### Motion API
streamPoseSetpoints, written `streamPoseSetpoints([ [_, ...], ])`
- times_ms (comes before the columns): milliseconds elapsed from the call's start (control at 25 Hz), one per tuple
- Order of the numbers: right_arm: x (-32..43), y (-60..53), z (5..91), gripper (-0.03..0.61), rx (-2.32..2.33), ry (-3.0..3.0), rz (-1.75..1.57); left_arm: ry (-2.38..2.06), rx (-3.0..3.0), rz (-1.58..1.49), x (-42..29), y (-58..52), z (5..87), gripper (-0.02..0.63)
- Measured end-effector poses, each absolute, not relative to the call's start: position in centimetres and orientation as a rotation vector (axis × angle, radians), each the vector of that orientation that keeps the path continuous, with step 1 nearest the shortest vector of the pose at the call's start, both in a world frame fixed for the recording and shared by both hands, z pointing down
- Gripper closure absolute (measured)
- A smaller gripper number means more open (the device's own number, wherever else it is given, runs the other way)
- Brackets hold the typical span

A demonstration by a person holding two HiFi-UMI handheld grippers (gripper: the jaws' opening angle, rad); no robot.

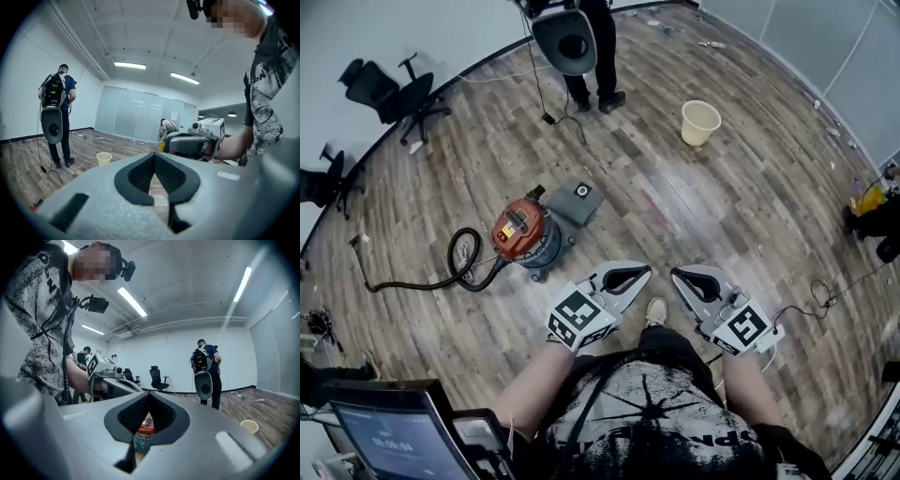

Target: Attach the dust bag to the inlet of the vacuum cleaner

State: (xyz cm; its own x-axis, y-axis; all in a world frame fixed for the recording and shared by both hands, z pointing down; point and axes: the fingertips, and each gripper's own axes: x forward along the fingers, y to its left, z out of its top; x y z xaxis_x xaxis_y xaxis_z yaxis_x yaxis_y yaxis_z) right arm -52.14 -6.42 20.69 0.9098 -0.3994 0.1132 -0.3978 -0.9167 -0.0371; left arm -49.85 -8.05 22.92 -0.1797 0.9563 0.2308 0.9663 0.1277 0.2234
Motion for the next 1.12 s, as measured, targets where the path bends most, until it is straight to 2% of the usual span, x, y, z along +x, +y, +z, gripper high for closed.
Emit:
streamPoseSetpoints([
  [640, -44.6, 9.2, 22.7, 0.572, -2.988, 0.92, -0.246, -2.199, -2.176, -0.546, -42.4, 6.5, 25.0, 0.611],
  [920, -41.6, 11.0, 24.0, 0.572, -2.947, 0.993, -0.244, -2.136, -2.24, -0.572, -39.6, 8.0, 26.1, 0.611],
  [1120, -36.7, 11.1, 24.1, 0.571, -2.94, 1.042, -0.231, -2.128, -2.257, -0.563, -35.6, 9.0, 26.6, 0.611],
])
